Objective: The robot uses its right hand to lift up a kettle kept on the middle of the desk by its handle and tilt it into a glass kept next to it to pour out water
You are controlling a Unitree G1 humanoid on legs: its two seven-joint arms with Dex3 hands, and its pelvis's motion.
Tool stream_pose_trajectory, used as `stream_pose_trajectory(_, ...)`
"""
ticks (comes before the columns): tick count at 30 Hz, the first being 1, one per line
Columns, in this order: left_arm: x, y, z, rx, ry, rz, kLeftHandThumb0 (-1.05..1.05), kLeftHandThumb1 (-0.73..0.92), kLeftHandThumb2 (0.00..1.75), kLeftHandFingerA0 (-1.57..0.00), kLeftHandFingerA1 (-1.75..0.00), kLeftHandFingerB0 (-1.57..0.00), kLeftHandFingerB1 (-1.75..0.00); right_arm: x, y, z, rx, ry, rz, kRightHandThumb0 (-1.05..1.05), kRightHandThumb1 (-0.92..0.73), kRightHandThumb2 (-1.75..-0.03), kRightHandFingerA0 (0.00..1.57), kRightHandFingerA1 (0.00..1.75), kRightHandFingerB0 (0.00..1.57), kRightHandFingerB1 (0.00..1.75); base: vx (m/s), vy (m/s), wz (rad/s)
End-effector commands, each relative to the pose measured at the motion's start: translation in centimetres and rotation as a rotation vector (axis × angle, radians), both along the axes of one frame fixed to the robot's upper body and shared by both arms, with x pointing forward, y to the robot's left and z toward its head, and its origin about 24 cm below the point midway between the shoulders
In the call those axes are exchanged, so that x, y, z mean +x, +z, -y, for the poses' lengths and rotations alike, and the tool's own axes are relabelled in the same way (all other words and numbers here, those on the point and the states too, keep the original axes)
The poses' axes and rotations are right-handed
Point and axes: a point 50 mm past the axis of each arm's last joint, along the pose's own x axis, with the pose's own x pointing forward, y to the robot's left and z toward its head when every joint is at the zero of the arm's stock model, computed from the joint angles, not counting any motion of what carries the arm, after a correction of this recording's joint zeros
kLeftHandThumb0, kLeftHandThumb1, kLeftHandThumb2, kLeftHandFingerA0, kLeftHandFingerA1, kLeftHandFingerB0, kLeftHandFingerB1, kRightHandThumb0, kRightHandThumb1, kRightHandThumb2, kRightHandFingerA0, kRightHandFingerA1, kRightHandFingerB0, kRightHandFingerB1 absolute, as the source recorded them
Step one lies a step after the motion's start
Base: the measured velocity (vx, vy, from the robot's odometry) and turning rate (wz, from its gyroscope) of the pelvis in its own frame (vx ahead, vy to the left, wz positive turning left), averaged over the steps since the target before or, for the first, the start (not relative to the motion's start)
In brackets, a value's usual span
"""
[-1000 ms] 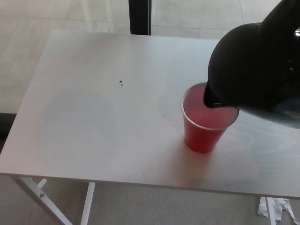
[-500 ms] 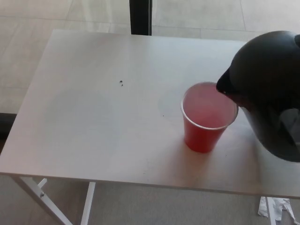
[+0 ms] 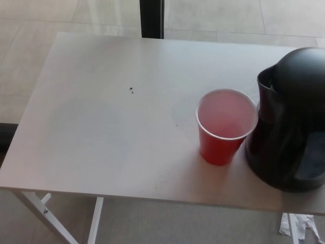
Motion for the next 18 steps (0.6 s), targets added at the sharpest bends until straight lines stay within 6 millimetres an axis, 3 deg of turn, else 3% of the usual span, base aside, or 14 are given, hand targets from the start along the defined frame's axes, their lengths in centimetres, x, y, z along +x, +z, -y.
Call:
stream_pose_trajectory(1, -0.5, -0.3, 0.0, 0.003, 0.023, 0.006, -0.84, 0.92, 0.74, -0.42, -0.5, -0.28, -0.39, -0.4, -2.0, -0.2, 0.089, -0.09, 0.101, -0.16, -0.38, -1.19, 1.0, 1.75, 0.83, 1.6, 0.0, 0.0, 0.0)
stream_pose_trajectory(3, -0.4, -0.2, 0.0, 0.007, 0.024, 0.008, -0.83, 0.92, 0.75, -0.43, -0.49, -0.28, -0.39, -0.4, -2.5, -0.3, 0.088, -0.106, 0.075, -0.21, -0.42, -1.07, 1.04, 1.75, 0.83, 1.59, 0.0, 0.0, 0.0)
stream_pose_trajectory(5, -0.4, -0.2, 0.0, 0.001, 0.029, 0.014, -0.84, 0.92, 0.75, -0.44, -0.5, -0.29, -0.38, -0.4, -2.7, -0.4, 0.063, -0.112, 0.054, -0.22, -0.39, -1.11, 1.05, 1.75, 0.81, 1.63, 0.0, 0.0, 0.0)
stream_pose_trajectory(6, -0.4, -0.2, 0.0, 0.005, 0.026, 0.007, -0.83, 0.92, 0.75, -0.42, -0.48, -0.29, -0.38, -0.5, -2.9, -0.3, 0.051, -0.11, 0.046, -0.24, -0.46, -1.02, 1.06, 1.75, 0.8, 1.55, 0.0, 0.0, 0.0)
stream_pose_trajectory(11, -0.4, 0.0, -0.1, 0.014, 0.019, 0.009, -0.85, 0.92, 0.74, -0.43, -0.51, -0.28, -0.39, -0.8, -3.3, 0.1, 0.0, -0.077, -0.006, -0.21, -0.44, -1.18, 0.98, 1.75, 0.86, 1.37, 0.0, 0.0, 0.0)
stream_pose_trajectory(12, -0.4, 0.0, -0.1, 0.017, 0.018, 0.009, -0.86, 0.92, 0.75, -0.42, -0.5, -0.28, -0.39, -0.8, -3.3, 0.2, -0.002, -0.06, -0.047, -0.22, -0.61, -0.92, 0.91, 1.66, 0.73, 0.82, 0.0, 0.0, 0.0)
stream_pose_trajectory(13, -0.4, 0.1, -0.2, 0.019, 0.018, 0.008, -0.86, 0.92, 0.75, -0.42, -0.5, -0.28, -0.39, -0.9, -3.4, 0.3, -0.003, -0.052, -0.066, -0.22, -0.61, -0.92, 0.91, 1.66, 0.73, 0.82, 0.0, 0.0, 0.0)
stream_pose_trajectory(14, -0.4, 0.1, -0.2, 0.015, 0.023, 0.012, -0.84, 0.92, 0.74, -0.43, -0.49, -0.29, -0.38, -1.1, -3.4, 0.4, -0.029, 0.018, -0.088, -0.43, -0.55, -0.81, 0.61, 0.91, 0.22, 0.45, 0.0, 0.0, 0.0)
stream_pose_trajectory(15, -0.4, 0.1, -0.2, 0.007, 0.031, 0.017, -0.84, 0.92, 0.74, -0.43, -0.49, -0.29, -0.38, -1.5, -3.3, 0.5, -0.068, 0.124, -0.127, -0.43, -0.55, -0.81, 0.61, 0.91, 0.22, 0.45, 0.0, 0.0, 0.0)
stream_pose_trajectory(16, -0.4, 0.2, -0.2, 0.01, 0.032, 0.016, -0.83, 0.92, 0.75, -0.43, -0.48, -0.29, -0.38, -1.7, -3.3, 0.6, -0.041, 0.181, -0.125, -0.41, -0.66, -0.6, 0.31, 0.61, 0.15, 0.28, 0.0, 0.0, 0.0)
stream_pose_trajectory(17, -0.4, 0.2, -0.3, 0.01, 0.031, 0.014, -0.83, 0.92, 0.75, -0.42, -0.48, -0.28, -0.38, -1.9, -3.4, 0.8, -0.046, 0.212, -0.147, -0.45, -0.63, -0.62, 0.22, 0.41, 0.09, 0.2, 0.0, 0.0, 0.0)
stream_pose_trajectory(18, -0.4, 0.2, -0.3, 0.01, 0.03, 0.014, -0.83, 0.92, 0.75, -0.42, -0.48, -0.28, -0.38, -2.1, -3.4, 0.9, -0.055, 0.251, -0.163, -0.62, -0.4, -0.78, 0.01, 0.4, 0.0, 0.15, 0.0, 0.0, 0.0)
